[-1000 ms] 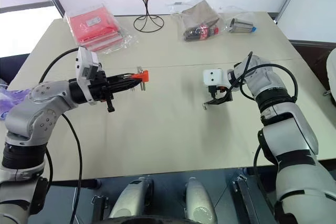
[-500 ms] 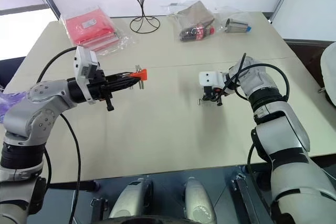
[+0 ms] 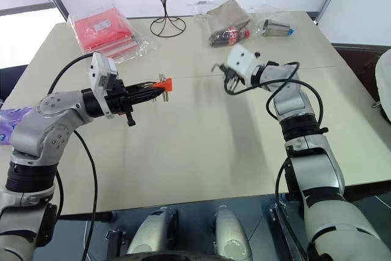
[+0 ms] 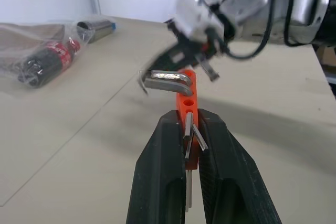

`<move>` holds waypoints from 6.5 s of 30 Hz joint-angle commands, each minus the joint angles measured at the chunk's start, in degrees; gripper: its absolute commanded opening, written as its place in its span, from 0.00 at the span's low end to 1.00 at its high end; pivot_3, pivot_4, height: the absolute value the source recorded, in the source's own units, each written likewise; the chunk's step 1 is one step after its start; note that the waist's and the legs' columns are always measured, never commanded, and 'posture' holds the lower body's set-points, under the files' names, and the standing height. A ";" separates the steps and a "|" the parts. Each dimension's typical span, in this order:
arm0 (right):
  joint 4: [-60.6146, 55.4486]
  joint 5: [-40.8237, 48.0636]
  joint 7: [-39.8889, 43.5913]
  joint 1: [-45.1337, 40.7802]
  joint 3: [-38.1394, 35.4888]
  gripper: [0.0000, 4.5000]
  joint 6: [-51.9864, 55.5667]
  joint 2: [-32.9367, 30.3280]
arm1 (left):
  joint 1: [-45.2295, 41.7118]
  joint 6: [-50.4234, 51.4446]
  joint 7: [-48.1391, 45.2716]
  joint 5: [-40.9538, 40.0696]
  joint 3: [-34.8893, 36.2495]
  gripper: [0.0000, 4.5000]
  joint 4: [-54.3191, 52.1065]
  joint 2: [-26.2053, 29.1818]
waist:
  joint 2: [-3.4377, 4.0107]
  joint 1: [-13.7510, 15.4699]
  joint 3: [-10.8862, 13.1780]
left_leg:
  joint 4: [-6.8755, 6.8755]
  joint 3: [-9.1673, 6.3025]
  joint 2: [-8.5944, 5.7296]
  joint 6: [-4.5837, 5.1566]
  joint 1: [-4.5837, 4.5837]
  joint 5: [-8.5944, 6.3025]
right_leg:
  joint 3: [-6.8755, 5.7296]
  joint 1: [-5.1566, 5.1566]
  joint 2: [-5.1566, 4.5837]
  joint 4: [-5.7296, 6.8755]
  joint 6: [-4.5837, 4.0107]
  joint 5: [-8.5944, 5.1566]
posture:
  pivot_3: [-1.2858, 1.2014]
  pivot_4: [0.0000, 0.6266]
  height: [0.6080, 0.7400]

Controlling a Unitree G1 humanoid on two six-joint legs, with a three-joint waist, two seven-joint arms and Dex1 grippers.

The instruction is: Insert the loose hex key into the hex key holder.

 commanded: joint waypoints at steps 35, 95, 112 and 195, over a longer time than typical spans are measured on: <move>-42.92 29.01 -14.94 10.14 -1.02 0.02 26.64 19.54 | -7.54 -1.83 2.51 1.94 0.28 0.00 4.41 -4.20 | 0.00 -0.17 0.00 | 0.05 -0.03 0.01 0.01 -0.09 0.00 | -0.04 -0.08 0.01 0.02 0.01 0.01 | 0.52 0.24 1.00; -41.31 28.72 -16.13 8.70 -0.30 0.02 24.59 19.30 | -8.41 -1.27 4.47 -0.35 1.52 0.00 4.03 -5.09 | 0.00 -0.17 0.00 | 0.05 -0.03 0.01 0.01 -0.41 0.00 | -0.04 -0.39 0.01 0.01 0.01 0.00 | 0.52 0.24 1.00; -41.71 29.26 -15.98 9.22 -0.32 0.26 25.62 18.97 | -8.58 -1.41 4.63 -1.13 2.82 0.00 4.70 -5.79 | 0.00 -0.17 0.00 | 0.06 -0.03 0.01 0.01 -0.42 0.00 | -0.05 -0.39 0.01 0.01 0.01 0.00 | 0.52 0.24 1.00; -52.84 25.66 15.35 38.06 -9.26 1.00 23.78 -34.93 | -9.97 2.74 -24.85 7.00 -11.05 0.99 11.71 2.19 | -0.06 0.57 0.05 | 0.22 -0.05 0.05 0.08 -0.64 -0.04 | -0.07 -0.42 0.12 -0.16 0.12 0.05 | 0.52 0.24 1.00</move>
